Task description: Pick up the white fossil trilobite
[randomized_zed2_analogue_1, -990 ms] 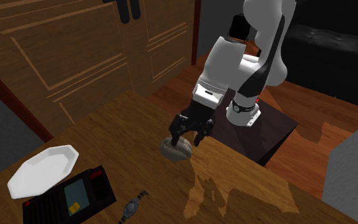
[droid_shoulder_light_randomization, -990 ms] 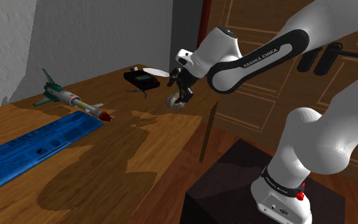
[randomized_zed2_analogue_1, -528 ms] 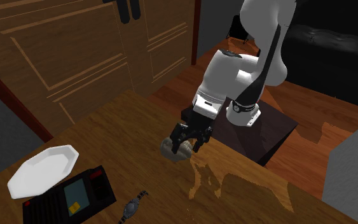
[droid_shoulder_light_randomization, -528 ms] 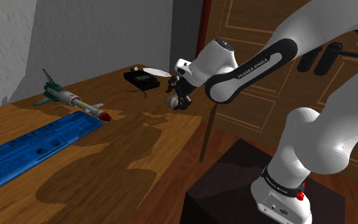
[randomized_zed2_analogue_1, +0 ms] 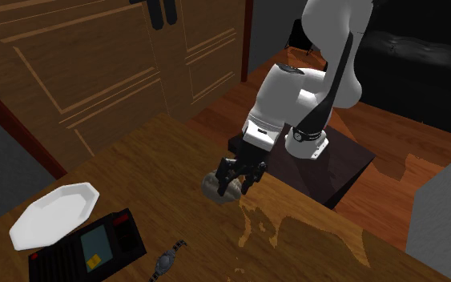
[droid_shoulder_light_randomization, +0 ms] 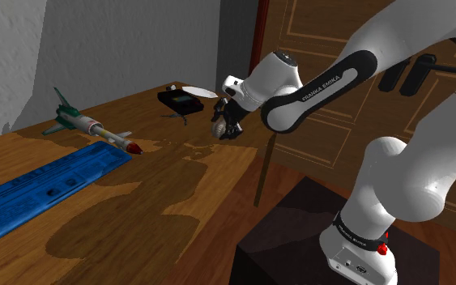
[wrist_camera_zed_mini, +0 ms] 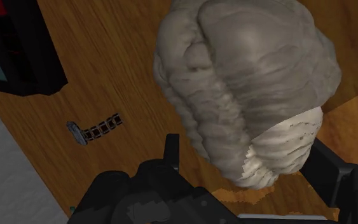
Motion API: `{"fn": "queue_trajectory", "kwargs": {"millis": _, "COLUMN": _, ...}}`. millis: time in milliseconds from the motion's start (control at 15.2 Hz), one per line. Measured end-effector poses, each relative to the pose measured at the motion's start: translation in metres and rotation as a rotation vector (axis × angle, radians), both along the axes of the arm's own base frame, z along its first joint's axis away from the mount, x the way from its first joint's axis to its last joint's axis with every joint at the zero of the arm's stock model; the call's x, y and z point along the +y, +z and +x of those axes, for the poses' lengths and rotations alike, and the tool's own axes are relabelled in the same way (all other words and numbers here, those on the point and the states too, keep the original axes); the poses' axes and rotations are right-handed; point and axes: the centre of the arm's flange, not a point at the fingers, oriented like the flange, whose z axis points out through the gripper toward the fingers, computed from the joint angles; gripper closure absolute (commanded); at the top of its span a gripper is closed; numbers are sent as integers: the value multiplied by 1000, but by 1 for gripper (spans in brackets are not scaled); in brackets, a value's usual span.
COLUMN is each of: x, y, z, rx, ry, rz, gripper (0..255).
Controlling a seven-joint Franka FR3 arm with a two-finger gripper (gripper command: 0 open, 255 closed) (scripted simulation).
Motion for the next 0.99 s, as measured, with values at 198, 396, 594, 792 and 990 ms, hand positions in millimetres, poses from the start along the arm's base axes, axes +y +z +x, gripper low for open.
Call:
{"fn": "queue_trajectory", "kwargs": {"millis": 198, "x": 0, "y": 0, "z": 0, "rx": 0, "ry": -1, "rz": 0, "gripper": 255}}
{"fn": "queue_trajectory", "kwargs": {"millis": 396, "x": 0, "y": 11, "z": -1, "rx": 3, "ry": -1, "rz": -1, "gripper": 255}}
{"fn": "queue_trajectory", "kwargs": {"millis": 594, "x": 0, "y": 26, "z": 1, "rx": 3, "ry": -1, "rz": -1, "gripper": 255}}
{"fn": "queue_trajectory", "kwargs": {"millis": 792, "x": 0, "y": 40, "z": 0, "rx": 3, "ry": -1, "rz": -1, "gripper": 255}}
{"fn": "queue_trajectory", "kwargs": {"millis": 990, "x": 0, "y": 57, "z": -1, "rx": 3, "ry": -1, "rz": -1, "gripper": 255}}
